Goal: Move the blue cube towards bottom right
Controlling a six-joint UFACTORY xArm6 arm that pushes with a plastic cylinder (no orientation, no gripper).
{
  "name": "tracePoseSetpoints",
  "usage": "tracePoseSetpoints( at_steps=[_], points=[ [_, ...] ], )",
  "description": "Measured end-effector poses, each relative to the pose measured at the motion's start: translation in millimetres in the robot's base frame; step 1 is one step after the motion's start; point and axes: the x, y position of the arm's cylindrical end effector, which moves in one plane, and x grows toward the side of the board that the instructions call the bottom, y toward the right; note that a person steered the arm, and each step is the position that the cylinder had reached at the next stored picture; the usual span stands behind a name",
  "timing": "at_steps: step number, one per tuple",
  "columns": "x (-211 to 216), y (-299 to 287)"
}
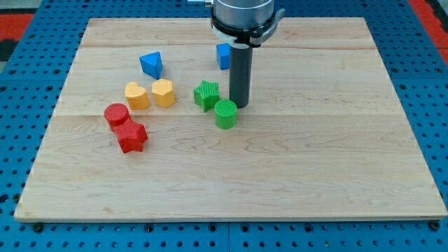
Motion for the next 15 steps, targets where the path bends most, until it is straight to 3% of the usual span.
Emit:
tracePoseSetpoints(
  at_steps=[1, 4, 5, 8, 10, 11, 12, 14, 15],
  points=[
    [-22, 57],
    [-43, 62],
    [-101, 56],
    [-198, -78],
    [-147, -81],
    [-115, -56],
    [-82, 21],
    [-118, 29],
    [-97, 63]
  ],
)
